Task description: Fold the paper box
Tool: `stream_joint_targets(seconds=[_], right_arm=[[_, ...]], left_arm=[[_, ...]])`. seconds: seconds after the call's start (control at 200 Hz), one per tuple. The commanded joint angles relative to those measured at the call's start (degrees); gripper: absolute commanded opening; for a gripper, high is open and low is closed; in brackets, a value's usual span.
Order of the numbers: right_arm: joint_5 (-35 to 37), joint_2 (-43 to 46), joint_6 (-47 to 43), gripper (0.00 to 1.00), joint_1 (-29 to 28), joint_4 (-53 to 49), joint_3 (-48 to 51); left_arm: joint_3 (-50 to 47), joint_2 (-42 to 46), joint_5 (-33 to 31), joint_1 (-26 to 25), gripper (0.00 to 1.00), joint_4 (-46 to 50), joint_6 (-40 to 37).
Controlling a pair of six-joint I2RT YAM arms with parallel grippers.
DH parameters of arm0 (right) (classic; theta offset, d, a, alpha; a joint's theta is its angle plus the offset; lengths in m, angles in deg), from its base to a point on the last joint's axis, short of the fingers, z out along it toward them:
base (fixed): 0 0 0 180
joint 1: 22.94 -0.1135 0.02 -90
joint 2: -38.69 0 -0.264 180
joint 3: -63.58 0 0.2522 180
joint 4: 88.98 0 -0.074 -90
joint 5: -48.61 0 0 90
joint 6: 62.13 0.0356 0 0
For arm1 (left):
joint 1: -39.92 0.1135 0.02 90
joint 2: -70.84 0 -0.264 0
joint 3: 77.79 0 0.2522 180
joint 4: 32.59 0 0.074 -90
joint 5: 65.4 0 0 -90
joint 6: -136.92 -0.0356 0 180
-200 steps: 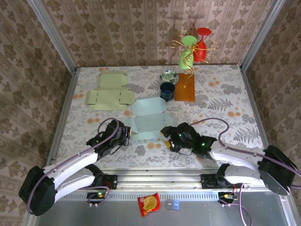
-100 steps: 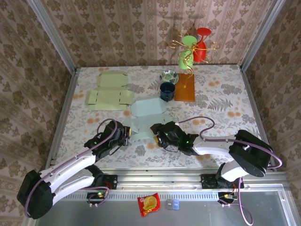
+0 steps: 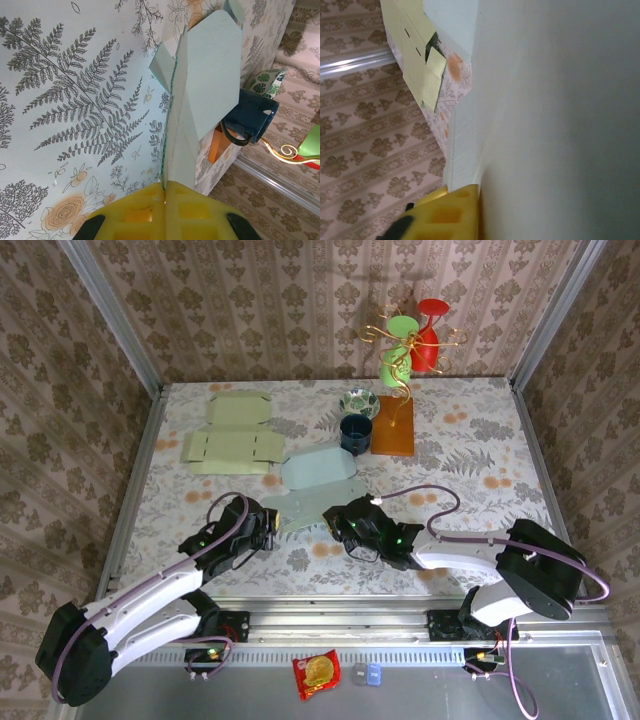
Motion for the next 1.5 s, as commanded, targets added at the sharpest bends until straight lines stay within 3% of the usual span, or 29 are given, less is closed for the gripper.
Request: stream_joint_targets(seconds=[0.0,0.08,0.155,0.21,0.395,0.545,0.665,0.915,1.02,1.16,1.315,1.495], right_arm=[[3.4,1.0,0.5,0.0,-0.3,-3.0,-1.3],[3.7,2.0,-0.3,0.0,0.0,-5.2,-2.7],[4.9,5.5,-2.6,0.0,0.2,-11.9,-6.5],[6.2,7.9,-4.6,0.0,0.3,-18.3,-10.4],[10.8,14.2,-5.7,0.0,0.7,-36.6,-22.6],[14.2,17.0,-4.8,0.0,0.7,-53.0,-34.0],[16.3,16.4,-3.4,0.0,0.7,-68.1,-45.9],[11.7,13.8,0.8,0.0,5.1,-71.8,-51.5],[5.3,13.1,1.2,0.0,11.0,-65.9,-45.3],[-6.6,11.2,2.2,0.0,19.7,-49.8,-33.8],[-10.1,8.7,-0.7,0.0,23.9,-45.3,-31.8],[-12.4,6.7,0.4,0.0,25.6,-41.6,-29.4]], left_arm=[[2.0,0.9,0.4,-0.3,0.0,2.2,1.4],[2.6,1.6,0.6,-0.3,0.01,2.8,0.0],[5.0,3.3,1.1,0.1,0.38,7.4,-3.0],[7.4,5.0,1.4,0.6,0.58,12.7,-6.2],[16.7,12.1,-1.4,3.0,0.83,31.3,-17.0],[19.7,14.9,0.8,7.8,0.82,34.8,-22.4],[23.7,11.7,4.8,12.4,0.76,34.8,-29.3],[33.9,-0.9,10.7,14.9,0.71,34.5,-42.0],[35.9,-6.6,16.2,15.0,0.66,31.9,-45.8],[39.6,-11.8,19.5,13.9,0.58,29.5,-49.9],[47.2,-17.7,18.6,9.2,0.59,27.9,-53.1],[54.7,-26.3,17.9,3.0,0.6,26.6,-50.4]])
